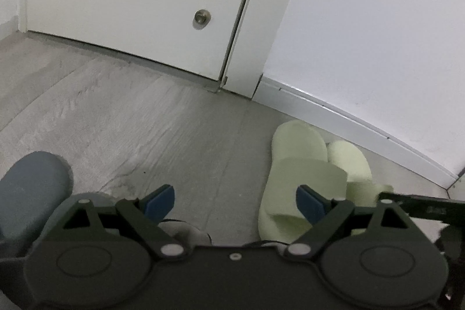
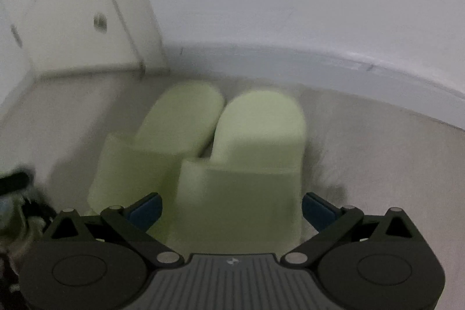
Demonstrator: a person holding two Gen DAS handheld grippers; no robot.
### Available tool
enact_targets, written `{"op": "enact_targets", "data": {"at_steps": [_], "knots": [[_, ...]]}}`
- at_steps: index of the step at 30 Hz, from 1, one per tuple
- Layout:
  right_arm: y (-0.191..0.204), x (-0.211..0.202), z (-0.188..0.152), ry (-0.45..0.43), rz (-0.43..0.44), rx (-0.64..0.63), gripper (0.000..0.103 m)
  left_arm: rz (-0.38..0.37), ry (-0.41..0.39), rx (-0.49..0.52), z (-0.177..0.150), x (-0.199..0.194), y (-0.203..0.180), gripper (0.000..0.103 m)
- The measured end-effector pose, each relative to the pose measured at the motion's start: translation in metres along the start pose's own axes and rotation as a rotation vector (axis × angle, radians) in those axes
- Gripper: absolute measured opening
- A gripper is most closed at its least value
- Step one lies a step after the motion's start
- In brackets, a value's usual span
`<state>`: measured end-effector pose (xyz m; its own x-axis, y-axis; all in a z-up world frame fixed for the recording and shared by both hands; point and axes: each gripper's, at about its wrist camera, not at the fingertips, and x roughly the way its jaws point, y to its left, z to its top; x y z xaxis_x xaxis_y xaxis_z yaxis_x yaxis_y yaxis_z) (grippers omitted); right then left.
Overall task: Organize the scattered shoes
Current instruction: 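Lower the held slide beside its mate and release it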
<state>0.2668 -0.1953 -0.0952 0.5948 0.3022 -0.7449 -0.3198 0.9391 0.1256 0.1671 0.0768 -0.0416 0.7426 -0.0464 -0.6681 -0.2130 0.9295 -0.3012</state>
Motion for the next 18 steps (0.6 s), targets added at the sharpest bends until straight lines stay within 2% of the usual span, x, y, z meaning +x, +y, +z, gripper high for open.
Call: {"op": "enact_targets", "data": {"at_steps": [3,7,9,13,18], "knots": [[0.010,-0.042,-0.015,-0.079,-0.077,0.029,0.102,-0.013,-0.016,-0.002,-0.003,-0.013,-0.002,0.091],[0.024,-0.084,-0.046,-0.041,-0.041,0.102,0.103,-0.032,-0.017,0.002,-0.008,-0.024,-0.006,0.091],[0.033,-0.092,-0.061,-0.021,-0.033,0.107,0.103,-0.044,-0.016,0.005,-0.011,-0.031,-0.007,0.091],[0.052,-0.086,-0.083,0.046,-0.062,0.060,0.101,-0.060,-0.019,0.022,-0.015,-0.045,-0.008,0.091],[0.056,-0.060,-0.079,0.086,-0.053,0.104,0.095,-0.059,-0.033,0.024,-0.020,-0.063,-0.001,0.091]]}}
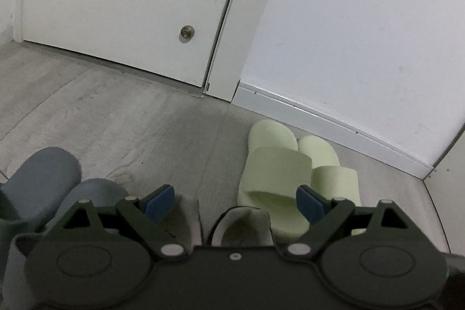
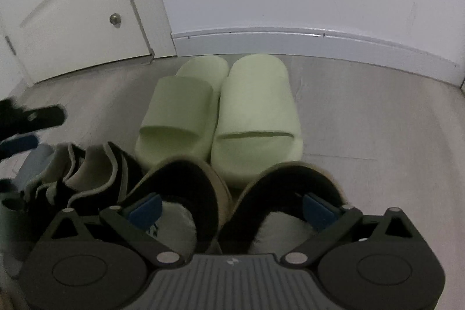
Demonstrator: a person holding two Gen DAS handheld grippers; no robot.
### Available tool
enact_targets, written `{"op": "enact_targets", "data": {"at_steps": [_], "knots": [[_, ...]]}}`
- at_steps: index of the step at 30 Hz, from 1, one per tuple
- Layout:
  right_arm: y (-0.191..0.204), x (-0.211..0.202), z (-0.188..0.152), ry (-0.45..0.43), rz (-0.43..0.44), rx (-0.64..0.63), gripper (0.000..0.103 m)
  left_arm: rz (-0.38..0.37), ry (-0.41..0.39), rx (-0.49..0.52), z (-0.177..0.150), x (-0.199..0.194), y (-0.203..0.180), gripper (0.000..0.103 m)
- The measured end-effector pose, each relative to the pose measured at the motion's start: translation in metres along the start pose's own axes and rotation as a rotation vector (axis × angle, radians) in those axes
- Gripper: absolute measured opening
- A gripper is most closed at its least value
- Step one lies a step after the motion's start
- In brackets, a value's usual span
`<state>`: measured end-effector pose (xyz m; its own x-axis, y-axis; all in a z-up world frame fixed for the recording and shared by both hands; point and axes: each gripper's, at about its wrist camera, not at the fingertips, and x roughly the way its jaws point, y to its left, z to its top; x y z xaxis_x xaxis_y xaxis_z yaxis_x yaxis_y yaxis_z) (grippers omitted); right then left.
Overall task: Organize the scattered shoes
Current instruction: 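Lower the held slide beside its mate and release it, then grasp a beige sneaker pair by the heels with the right tool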
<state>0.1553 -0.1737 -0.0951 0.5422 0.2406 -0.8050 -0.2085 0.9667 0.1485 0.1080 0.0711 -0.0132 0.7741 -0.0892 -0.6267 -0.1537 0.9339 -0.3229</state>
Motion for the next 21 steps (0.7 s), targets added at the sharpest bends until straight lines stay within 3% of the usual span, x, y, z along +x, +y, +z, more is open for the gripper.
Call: {"op": "enact_targets", "data": {"at_steps": [7,9,13,16,21], "knots": [[0.003,0.028,0.015,0.104,-0.074,0.035,0.090,-0.010,0.002,-0.062,-0.006,-0.003,0.019,0.092],[0.002,0.034,0.018,0.127,-0.097,0.048,0.082,-0.025,0.012,-0.092,-0.005,0.001,0.023,0.092],[0.009,0.051,0.020,0.157,-0.162,0.039,0.082,-0.055,0.016,-0.129,-0.004,-0.003,0.030,0.092],[0.014,0.057,0.018,0.137,-0.209,0.047,0.087,-0.070,-0.002,-0.128,-0.005,-0.016,0.036,0.092],[0.013,0.041,0.002,0.019,-0.217,0.056,0.078,-0.071,-0.063,-0.112,-0.001,-0.043,0.045,0.092]]}}
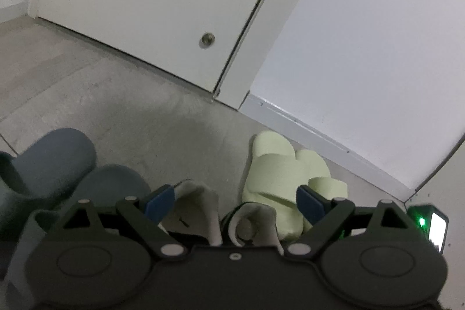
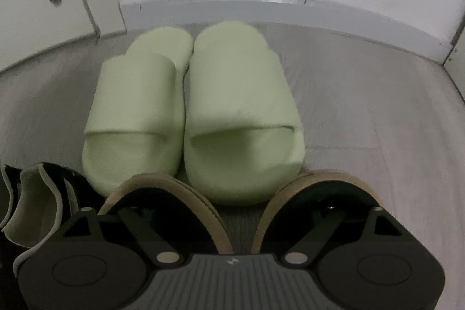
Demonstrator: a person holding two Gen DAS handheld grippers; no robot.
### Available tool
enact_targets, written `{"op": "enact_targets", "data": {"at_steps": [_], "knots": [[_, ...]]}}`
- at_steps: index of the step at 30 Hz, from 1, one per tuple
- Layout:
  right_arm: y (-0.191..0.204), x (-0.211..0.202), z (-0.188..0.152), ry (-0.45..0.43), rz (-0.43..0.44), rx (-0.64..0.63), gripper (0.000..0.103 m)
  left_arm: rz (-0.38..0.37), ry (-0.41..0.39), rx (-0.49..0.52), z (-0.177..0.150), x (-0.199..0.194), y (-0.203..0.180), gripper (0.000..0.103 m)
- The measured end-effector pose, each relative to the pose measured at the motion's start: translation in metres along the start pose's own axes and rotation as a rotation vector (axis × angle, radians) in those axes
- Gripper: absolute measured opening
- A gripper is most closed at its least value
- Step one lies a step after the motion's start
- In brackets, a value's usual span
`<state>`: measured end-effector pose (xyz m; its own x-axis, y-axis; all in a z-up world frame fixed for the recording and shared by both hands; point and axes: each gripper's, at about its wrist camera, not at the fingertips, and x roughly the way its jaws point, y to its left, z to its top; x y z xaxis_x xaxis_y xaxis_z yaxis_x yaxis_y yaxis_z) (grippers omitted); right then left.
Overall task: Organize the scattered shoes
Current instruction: 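Grasp a beige sneaker pair by the heels with the right tool, then carry the held sneakers into the wall corner and lower them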
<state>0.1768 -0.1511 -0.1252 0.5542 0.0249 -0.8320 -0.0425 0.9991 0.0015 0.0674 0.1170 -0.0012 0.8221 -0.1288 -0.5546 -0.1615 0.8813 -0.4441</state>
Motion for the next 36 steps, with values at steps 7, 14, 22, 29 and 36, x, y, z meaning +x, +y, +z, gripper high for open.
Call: {"op": "enact_targets", "data": {"at_steps": [7,14,22,29,36], "knots": [[-0.011,-0.069,-0.042,-0.312,0.031,-0.015,0.066,-0.002,-0.083,0.039,0.012,-0.026,-0.004,0.092],[-0.039,-0.148,-0.070,-0.561,0.048,0.074,0.061,-0.004,-0.111,0.063,0.008,-0.038,-0.012,0.092],[-0.084,-0.205,-0.052,-0.791,0.012,0.126,0.057,-0.050,-0.134,0.143,0.002,-0.041,-0.051,0.092],[-0.165,-0.233,-0.031,-0.924,-0.158,0.091,0.057,-0.143,-0.101,0.200,-0.005,-0.027,-0.097,0.094],[-0.246,-0.229,-0.041,-0.846,-0.357,-0.026,0.058,-0.222,-0.021,0.303,-0.029,0.019,-0.159,0.097]]}}
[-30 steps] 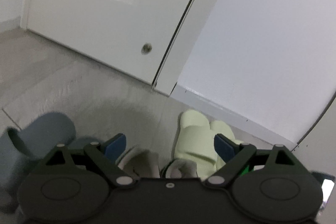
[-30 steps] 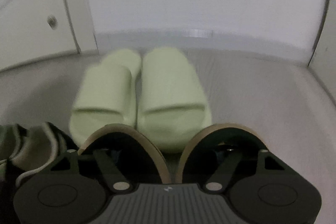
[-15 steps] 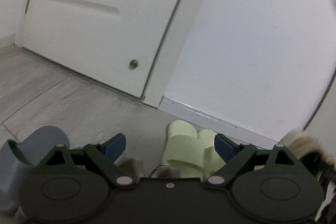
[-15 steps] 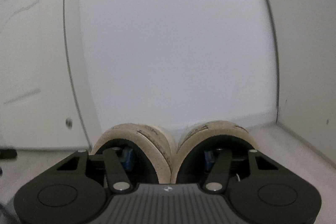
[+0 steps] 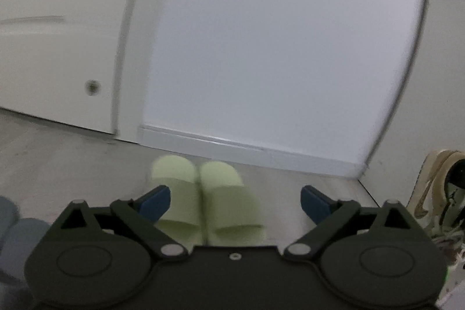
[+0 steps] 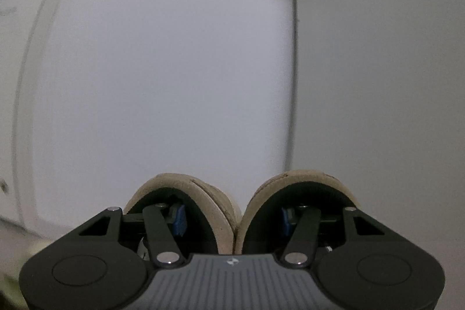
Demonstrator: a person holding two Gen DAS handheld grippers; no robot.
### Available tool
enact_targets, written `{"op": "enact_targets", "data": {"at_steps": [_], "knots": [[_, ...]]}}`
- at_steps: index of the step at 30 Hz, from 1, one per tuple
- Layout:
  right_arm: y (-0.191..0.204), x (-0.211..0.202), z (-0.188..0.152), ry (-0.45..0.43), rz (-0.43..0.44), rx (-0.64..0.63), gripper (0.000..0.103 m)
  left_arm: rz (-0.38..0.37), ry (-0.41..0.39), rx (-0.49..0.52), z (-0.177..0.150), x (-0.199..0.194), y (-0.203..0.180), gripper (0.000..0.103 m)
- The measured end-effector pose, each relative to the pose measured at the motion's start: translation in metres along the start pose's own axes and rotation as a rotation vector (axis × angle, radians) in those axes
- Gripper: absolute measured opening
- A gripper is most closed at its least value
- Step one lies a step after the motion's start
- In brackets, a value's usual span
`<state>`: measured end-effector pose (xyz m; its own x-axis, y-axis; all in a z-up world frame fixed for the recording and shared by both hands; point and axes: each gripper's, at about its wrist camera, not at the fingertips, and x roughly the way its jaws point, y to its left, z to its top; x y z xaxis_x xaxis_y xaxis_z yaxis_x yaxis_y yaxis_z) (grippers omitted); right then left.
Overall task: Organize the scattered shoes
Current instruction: 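Carry the held sneakers into the wall corner and lower them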
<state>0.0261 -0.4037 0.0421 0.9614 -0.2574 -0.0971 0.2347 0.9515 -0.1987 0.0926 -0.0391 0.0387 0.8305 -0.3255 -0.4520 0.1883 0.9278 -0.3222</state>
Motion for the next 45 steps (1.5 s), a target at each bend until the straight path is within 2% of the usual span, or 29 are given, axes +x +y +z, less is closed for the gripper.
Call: {"op": "enact_targets", "data": {"at_steps": [4,7,9,15,19,24,27,30,33,35,39,43,45], "knots": [[-0.027,0.014,-0.024,0.085,-0.030,-0.072,0.057,-0.045,0.033,0.029,-0.002,0.032,-0.031,0.098],[-0.041,0.027,-0.042,0.140,-0.033,-0.063,0.057,-0.061,0.046,0.056,-0.001,0.052,-0.049,0.099],[-0.053,0.036,-0.046,0.138,-0.030,-0.007,0.057,-0.076,0.068,0.093,-0.001,0.071,-0.069,0.101],[-0.064,0.093,-0.057,0.180,0.001,0.039,0.058,-0.093,0.100,0.130,-0.002,0.113,-0.099,0.101],[-0.071,0.141,-0.071,0.245,0.052,0.072,0.058,-0.096,0.127,0.150,-0.006,0.132,-0.109,0.101],[-0.074,0.222,-0.095,0.431,0.155,0.113,0.058,-0.078,0.176,0.131,-0.014,0.169,-0.116,0.101],[-0.078,0.257,-0.104,0.521,0.174,0.145,0.058,-0.068,0.197,0.105,-0.018,0.187,-0.117,0.101],[-0.074,0.308,-0.113,0.633,0.172,0.111,0.058,-0.064,0.217,0.078,-0.021,0.208,-0.115,0.101],[-0.064,0.347,-0.116,0.694,0.210,0.071,0.058,-0.060,0.234,0.072,-0.024,0.223,-0.114,0.101],[-0.057,0.363,-0.117,0.715,0.230,0.053,0.058,-0.059,0.241,0.070,-0.025,0.228,-0.112,0.101],[-0.029,0.395,-0.094,0.732,0.244,0.048,0.058,-0.065,0.250,0.066,-0.026,0.225,-0.106,0.101],[-0.036,0.419,-0.084,0.754,0.256,0.049,0.058,-0.053,0.256,0.063,-0.027,0.215,-0.097,0.101],[-0.035,0.416,-0.081,0.753,0.275,0.033,0.058,-0.047,0.258,0.053,-0.028,0.214,-0.094,0.101]]}}
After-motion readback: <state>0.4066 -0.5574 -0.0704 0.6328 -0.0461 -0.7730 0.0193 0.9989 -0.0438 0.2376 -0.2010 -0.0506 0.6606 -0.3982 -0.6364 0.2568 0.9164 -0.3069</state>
